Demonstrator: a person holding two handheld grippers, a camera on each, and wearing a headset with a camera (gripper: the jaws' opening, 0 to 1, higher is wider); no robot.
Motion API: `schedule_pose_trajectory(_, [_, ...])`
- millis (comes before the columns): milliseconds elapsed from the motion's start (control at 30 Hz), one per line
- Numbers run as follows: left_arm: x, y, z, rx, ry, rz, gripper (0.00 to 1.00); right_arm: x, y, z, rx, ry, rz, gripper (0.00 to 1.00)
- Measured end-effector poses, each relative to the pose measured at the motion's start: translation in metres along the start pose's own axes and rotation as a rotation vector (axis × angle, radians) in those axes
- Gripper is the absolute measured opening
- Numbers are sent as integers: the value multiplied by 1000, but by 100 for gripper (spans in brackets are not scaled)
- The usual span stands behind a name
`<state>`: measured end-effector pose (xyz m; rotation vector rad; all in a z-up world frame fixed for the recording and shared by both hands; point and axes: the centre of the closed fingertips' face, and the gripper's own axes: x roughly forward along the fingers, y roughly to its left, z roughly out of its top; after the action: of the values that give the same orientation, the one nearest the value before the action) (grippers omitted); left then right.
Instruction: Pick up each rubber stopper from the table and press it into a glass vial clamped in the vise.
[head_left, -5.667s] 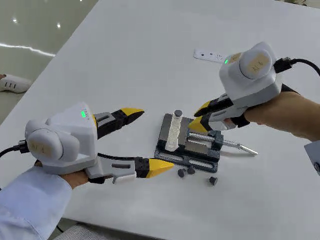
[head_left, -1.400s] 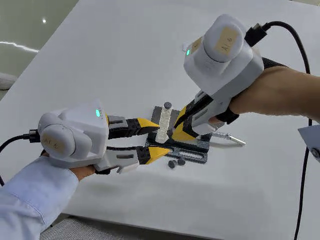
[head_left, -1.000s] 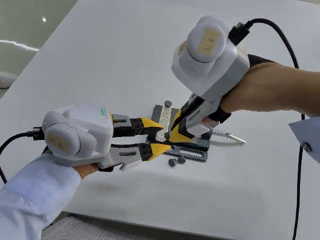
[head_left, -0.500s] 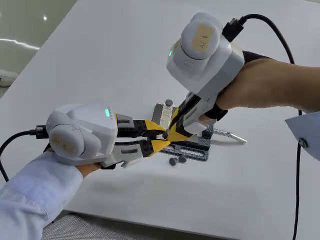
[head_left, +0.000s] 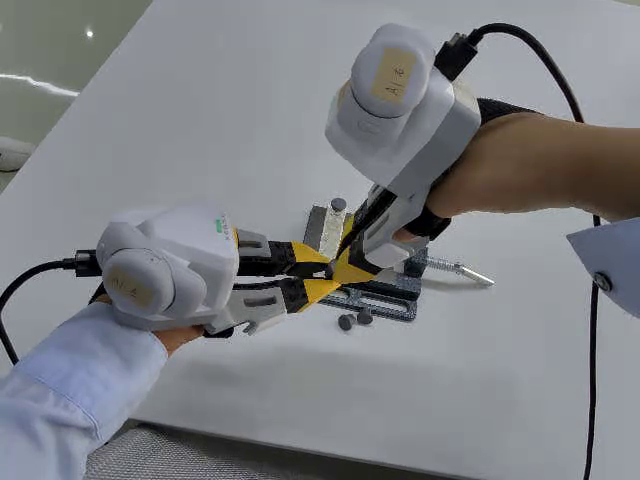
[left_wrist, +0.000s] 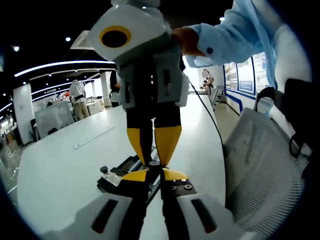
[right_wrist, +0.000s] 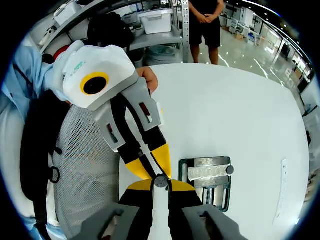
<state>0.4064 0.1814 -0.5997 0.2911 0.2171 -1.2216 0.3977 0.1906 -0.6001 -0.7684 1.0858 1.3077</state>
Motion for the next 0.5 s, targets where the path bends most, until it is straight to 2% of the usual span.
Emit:
schedule_pose_trajectory(167, [-1,1,0,-30,-19,-1,3,0,1,1,-6,-8,-1,7])
schedule_pose_trajectory(367, [-3,3,0,-73,-55,1,2,-1,1,4,-49,-30,-13,8])
schedule_pose_trajectory(500, [-4,6,0,-107,-89,4,2,-3,1,7,-116,-53,-25,8])
